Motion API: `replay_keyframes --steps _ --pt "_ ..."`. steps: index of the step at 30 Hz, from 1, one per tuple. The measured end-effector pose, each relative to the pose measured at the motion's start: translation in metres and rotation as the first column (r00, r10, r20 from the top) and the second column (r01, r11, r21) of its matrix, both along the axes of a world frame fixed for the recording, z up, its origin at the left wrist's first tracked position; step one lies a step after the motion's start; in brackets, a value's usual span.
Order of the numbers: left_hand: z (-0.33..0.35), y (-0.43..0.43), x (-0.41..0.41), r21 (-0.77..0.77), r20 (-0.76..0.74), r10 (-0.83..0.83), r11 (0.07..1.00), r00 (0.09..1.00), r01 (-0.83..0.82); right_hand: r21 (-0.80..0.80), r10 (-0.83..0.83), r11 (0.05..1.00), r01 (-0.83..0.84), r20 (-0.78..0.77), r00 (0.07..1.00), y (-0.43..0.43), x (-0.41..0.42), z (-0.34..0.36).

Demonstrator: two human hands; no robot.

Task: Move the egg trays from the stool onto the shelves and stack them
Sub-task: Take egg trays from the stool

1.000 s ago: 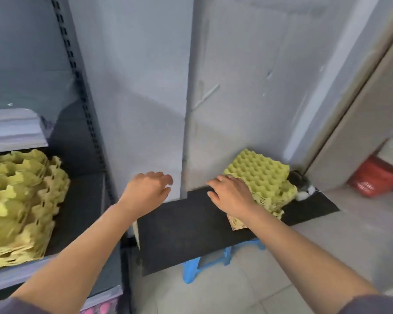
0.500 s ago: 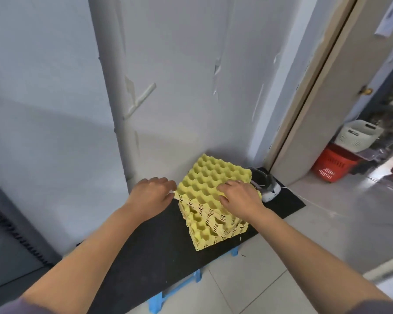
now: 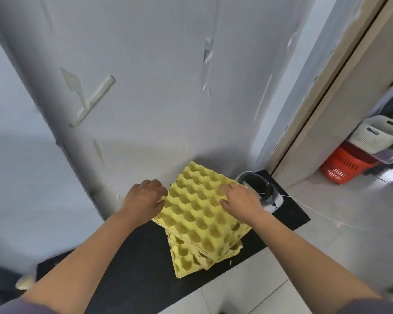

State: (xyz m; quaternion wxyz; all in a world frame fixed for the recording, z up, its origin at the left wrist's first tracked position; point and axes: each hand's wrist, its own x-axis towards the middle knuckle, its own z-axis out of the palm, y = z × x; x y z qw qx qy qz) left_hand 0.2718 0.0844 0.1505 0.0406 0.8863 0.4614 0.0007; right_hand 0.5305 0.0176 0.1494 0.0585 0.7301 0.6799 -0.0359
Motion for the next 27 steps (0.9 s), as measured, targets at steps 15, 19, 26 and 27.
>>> replay_keyframes --steps 15,19,26,27 --pt "-0.109 -0.023 0.081 -0.31 -0.031 0.595 0.758 0.803 -0.574 -0.211 0.095 0.971 -0.108 -0.071 0.993 0.094 0.116 -0.072" --pt "-0.139 -0.02 0.096 -0.358 -0.022 0.636 0.716 0.771 -0.6 -0.232 0.028 0.972 -0.048 -0.088 0.996 0.108 0.121 -0.107" --pt "-0.183 -0.024 0.107 -0.756 0.221 0.935 0.344 0.278 -0.557 -0.277 -0.216 0.949 0.15 -0.229 0.949 0.119 0.12 -0.145" --pt "-0.186 -0.023 0.108 -0.784 0.239 0.937 0.341 0.255 -0.519 -0.284 -0.219 0.946 0.156 -0.203 0.954 0.12 0.121 -0.145"
